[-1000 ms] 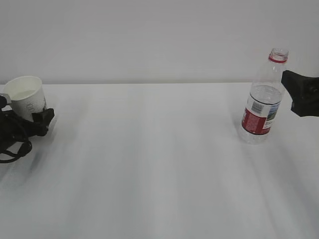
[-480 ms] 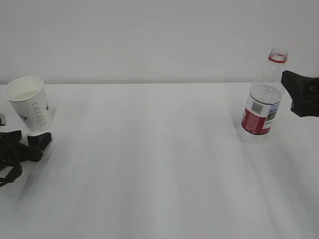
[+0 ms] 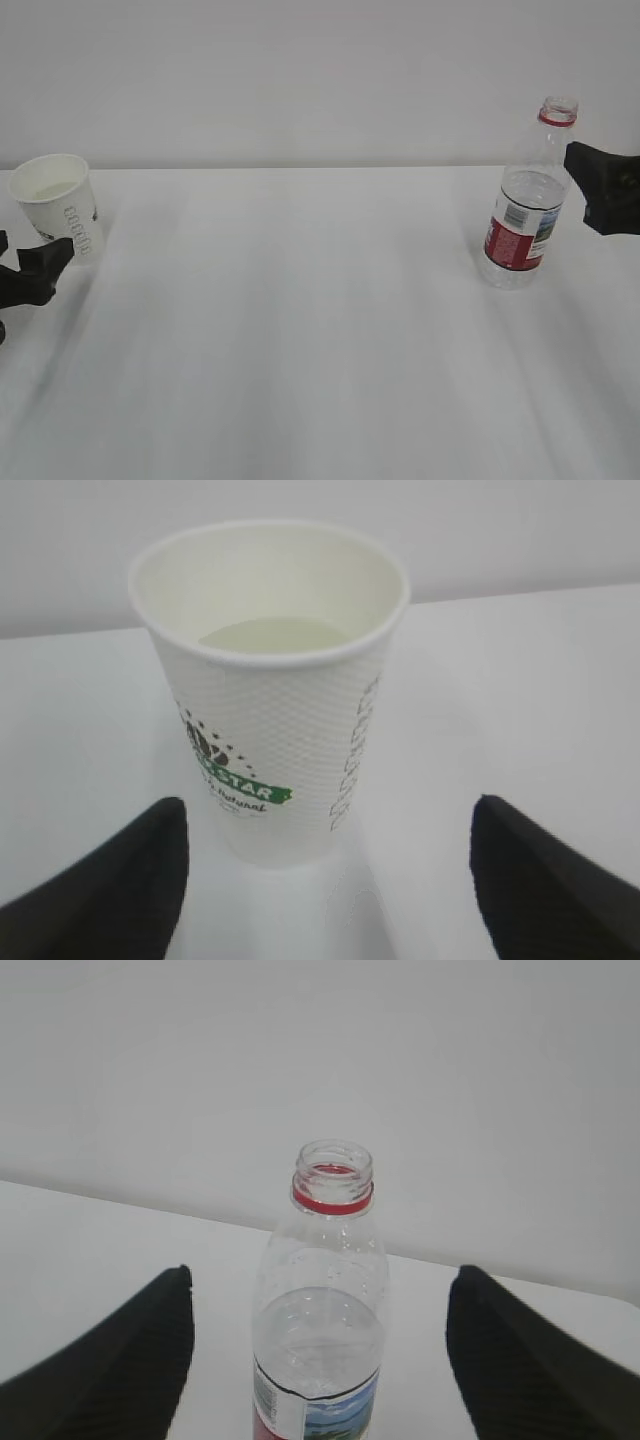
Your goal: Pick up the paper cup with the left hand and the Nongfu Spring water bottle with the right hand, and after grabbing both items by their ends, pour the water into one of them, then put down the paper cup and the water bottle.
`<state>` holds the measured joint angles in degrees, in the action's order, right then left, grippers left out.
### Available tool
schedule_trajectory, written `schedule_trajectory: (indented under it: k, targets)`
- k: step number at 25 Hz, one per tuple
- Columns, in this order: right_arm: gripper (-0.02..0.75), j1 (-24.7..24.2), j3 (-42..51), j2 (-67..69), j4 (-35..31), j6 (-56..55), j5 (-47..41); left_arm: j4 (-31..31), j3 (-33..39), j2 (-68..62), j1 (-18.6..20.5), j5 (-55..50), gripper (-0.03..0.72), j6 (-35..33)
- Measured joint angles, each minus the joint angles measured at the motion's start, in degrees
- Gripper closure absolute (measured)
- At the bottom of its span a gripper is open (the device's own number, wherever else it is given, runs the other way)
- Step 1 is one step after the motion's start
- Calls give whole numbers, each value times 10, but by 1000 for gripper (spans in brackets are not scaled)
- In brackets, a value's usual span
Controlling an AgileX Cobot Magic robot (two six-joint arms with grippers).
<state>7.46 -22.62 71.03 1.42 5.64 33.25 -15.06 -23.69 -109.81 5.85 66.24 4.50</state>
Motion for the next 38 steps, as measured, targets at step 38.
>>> schedule_trajectory:
  k: [38]
  targets:
    - [149,0,1,-279,6,0,-221,-1,55,576,-1,-381,77,106]
